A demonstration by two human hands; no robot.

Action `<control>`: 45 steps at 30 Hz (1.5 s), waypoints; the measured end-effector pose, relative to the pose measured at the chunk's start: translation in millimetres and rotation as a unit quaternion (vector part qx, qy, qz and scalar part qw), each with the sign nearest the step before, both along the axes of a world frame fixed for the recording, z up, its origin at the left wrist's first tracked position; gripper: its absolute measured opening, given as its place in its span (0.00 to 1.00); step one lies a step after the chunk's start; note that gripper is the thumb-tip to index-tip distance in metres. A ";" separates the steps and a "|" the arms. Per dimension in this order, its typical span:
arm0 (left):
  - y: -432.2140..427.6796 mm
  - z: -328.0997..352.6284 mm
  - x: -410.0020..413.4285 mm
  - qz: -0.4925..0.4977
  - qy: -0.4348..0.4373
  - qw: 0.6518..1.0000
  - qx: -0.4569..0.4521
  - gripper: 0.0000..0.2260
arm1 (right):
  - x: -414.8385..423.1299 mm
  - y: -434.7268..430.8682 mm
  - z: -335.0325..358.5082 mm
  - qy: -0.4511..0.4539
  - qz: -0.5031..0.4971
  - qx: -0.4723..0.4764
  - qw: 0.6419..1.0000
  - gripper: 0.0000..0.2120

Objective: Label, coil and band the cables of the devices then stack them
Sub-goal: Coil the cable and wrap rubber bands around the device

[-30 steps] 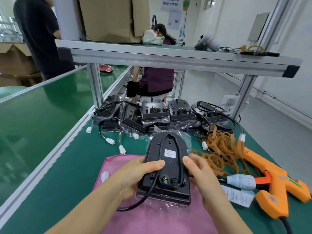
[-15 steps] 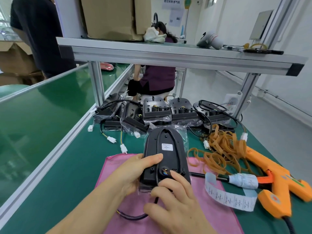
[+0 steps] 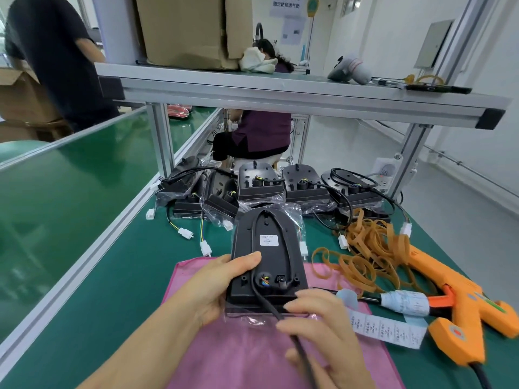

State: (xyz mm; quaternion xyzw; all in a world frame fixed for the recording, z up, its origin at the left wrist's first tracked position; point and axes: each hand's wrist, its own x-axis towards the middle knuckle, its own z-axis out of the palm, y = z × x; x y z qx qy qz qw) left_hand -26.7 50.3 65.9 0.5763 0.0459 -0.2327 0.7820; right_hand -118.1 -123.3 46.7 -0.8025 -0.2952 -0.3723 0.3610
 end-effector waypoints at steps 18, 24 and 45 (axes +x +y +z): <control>-5.4 -11.3 -16.4 -0.019 -0.034 0.999 0.012 0.27 | 33.0 -34.5 25.7 0.381 -0.094 0.303 0.868 0.08; -6.9 -15.7 -25.7 -0.040 -0.052 0.998 0.009 0.26 | 31.0 -21.2 18.5 0.277 -0.132 0.134 0.942 0.20; 6.4 -40.6 -36.5 -0.126 -0.019 0.992 0.003 0.30 | 29.4 -16.5 -7.8 0.598 0.175 0.494 0.607 0.20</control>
